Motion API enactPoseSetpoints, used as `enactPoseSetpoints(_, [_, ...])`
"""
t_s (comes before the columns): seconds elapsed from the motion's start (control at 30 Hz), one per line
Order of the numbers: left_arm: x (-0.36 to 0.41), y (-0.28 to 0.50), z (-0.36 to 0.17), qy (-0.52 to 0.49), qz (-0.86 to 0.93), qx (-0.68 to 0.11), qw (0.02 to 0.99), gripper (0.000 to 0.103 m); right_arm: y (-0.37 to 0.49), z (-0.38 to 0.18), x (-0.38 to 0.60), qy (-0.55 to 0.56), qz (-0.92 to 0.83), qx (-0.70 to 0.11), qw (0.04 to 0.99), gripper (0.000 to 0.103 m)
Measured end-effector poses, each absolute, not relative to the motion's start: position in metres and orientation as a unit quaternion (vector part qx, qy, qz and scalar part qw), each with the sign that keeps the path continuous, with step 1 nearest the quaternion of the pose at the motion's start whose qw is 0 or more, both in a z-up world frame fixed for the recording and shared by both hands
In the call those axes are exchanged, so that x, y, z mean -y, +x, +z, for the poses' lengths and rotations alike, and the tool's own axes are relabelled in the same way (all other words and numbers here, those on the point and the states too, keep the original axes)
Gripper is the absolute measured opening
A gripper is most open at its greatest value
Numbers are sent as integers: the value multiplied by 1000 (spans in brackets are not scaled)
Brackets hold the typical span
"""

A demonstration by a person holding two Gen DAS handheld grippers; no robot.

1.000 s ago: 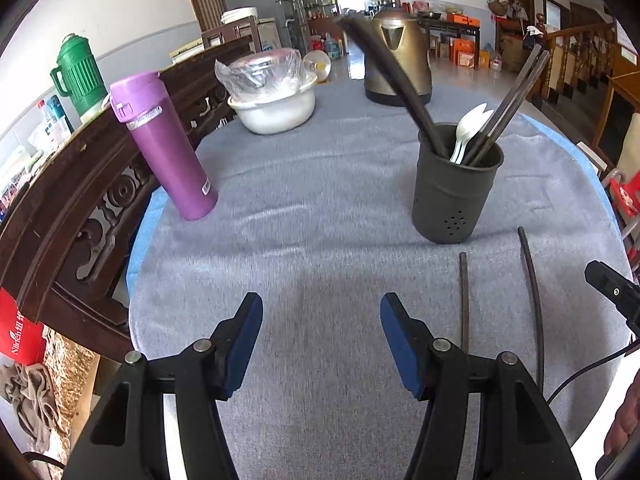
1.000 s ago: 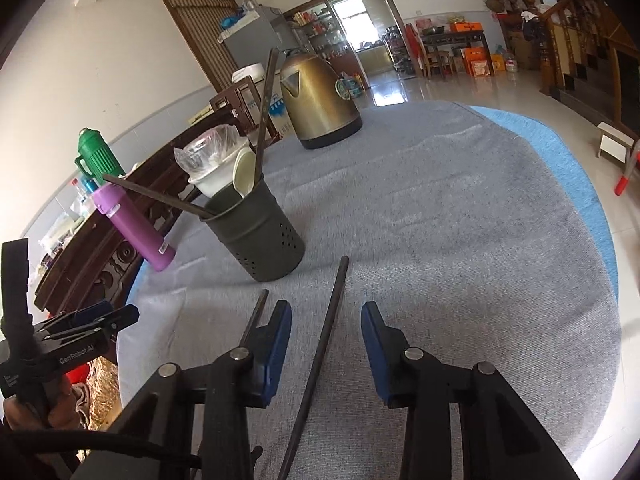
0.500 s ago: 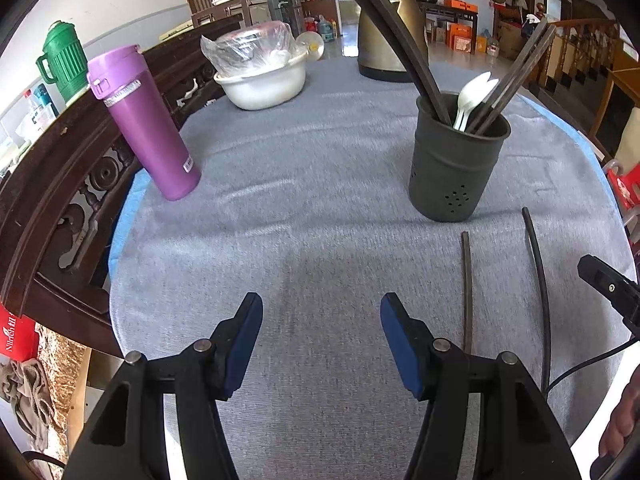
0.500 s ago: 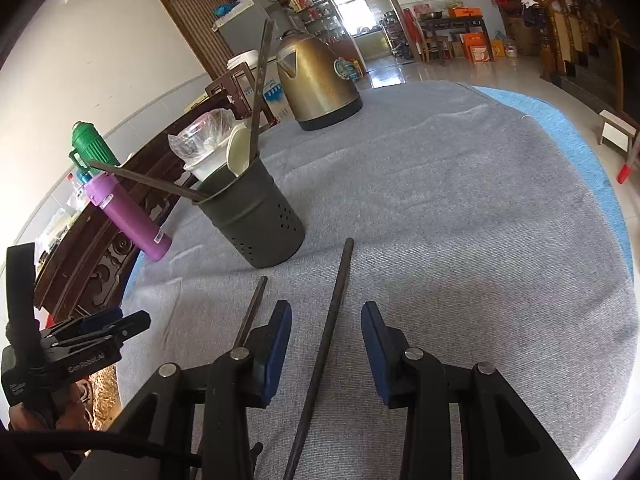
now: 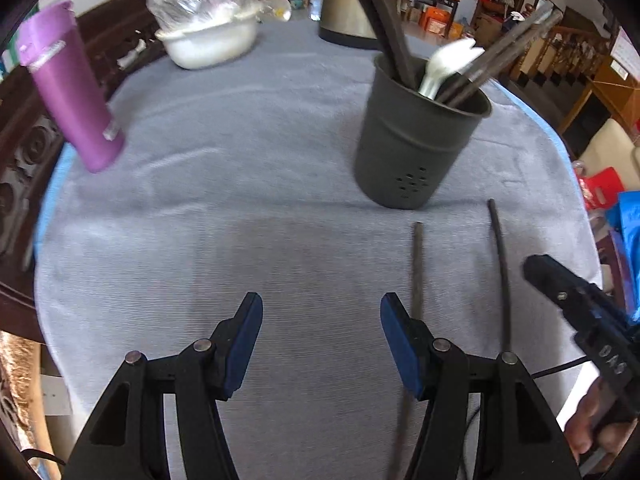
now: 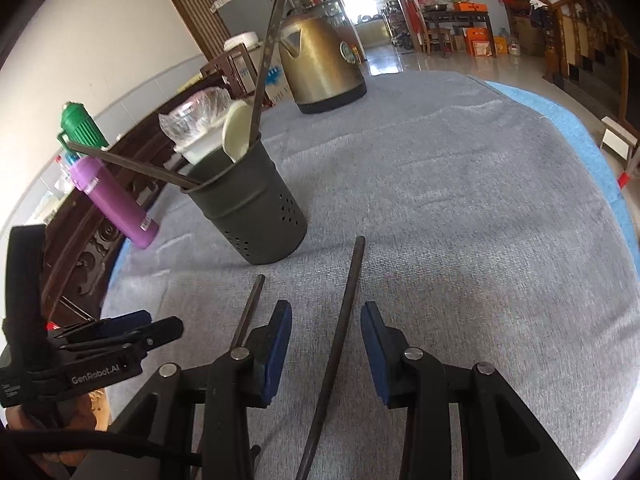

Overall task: Organize utensils
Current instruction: 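Move both open tools to the dark chopsticks and grasp one with the right tool, then grasp the other dark chopstick with the left tool while the right tool holds its chopstick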

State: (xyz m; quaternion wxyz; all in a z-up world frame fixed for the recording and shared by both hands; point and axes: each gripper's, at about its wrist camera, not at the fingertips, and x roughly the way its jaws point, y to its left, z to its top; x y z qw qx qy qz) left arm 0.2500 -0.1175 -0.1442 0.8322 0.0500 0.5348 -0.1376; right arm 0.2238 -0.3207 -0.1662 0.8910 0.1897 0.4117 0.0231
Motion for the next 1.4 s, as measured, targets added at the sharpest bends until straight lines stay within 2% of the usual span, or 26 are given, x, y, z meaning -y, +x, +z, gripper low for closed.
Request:
enactPoseSetpoints(0.03, [122, 250, -147, 53, -142, -536, 831, 62, 227, -168, 319, 185, 20, -418, 889, 39])
enactPoseSetpoints(0.1, [130, 249, -153, 63, -149, -538, 827, 62, 230, -174, 318, 178, 14, -431, 884, 30])
enactPoseSetpoints(0.2, [135, 248, -160, 64, -155, -544, 822, 62, 234, -184, 322, 184, 9, -449, 874, 23])
enactPoseSetpoints(0.53, [145, 247, -162, 92, -133, -534, 830, 62, 234, -195, 318, 173, 17, -457, 872, 17])
enactPoseSetpoints(0.6, [146, 248, -163, 93, -132, -534, 830, 62, 234, -195, 317, 163, 15, -455, 875, 13])
enactPoseSetpoints(0.87, [154, 244, -163, 99, -134, -534, 829, 62, 231, -193, 318, 131, 2, -456, 880, 10])
enactPoseSetpoints(1.3, [173, 248, -172, 100, -147, -527, 831, 62, 231, -195, 331, 146, -5, -459, 877, 10])
enactPoseSetpoints(1.37, [172, 249, -173, 101, -148, -520, 835, 57, 231, -195, 332, 153, -4, -457, 876, 10])
enactPoseSetpoints(1.4, [173, 248, -172, 103, -152, -513, 839, 48, 231, -195, 333, 157, -3, -456, 876, 10])
